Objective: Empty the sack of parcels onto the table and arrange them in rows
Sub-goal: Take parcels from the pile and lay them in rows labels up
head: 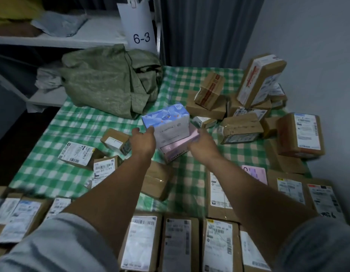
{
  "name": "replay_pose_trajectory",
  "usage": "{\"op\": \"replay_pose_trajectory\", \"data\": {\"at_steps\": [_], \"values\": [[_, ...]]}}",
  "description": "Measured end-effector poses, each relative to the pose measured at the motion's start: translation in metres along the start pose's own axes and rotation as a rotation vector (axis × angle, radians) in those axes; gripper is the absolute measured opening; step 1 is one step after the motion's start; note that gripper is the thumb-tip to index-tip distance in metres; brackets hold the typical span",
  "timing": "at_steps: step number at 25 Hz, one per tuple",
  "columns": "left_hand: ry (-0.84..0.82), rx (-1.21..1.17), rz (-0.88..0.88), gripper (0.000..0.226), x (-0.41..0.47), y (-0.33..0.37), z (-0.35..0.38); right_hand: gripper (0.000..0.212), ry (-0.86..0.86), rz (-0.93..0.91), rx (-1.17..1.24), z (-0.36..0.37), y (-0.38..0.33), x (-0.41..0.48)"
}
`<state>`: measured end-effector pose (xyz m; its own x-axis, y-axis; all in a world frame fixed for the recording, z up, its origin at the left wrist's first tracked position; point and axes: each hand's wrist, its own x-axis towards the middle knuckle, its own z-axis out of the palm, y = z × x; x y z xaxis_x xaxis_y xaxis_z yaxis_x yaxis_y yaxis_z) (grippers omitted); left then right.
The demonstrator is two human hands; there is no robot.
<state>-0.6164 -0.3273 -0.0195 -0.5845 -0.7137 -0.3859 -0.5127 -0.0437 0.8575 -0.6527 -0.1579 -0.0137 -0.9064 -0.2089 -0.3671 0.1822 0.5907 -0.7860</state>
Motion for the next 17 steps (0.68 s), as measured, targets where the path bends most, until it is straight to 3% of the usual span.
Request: {"op": "replay_pose_trajectory", "data": {"at_steps": [5,10,15,17], "values": [[-0.073,-0.104,-0.053,0.069,0.022,-0.006,0.000,0.065,0.023,-0.005,0.037,0.014,-0.040,0.047],[-0.177,-0.258,-0.123,0.056,0.032,-0.012,-0.004,0.047,0.018,0.023,0.150,0.024,-0.044,0.062],[-0.085,-0.297,-0.145,0.058,0.024,-0.032,-0.028,0.027,0.080,-0.020,0.302,0.041,-0.038,0.048],[-0.013,-0.299,-0.143,0.047,0.019,-0.043,-0.038,0.033,0.057,-0.022,0.305,0.052,-0.036,0.042]]}}
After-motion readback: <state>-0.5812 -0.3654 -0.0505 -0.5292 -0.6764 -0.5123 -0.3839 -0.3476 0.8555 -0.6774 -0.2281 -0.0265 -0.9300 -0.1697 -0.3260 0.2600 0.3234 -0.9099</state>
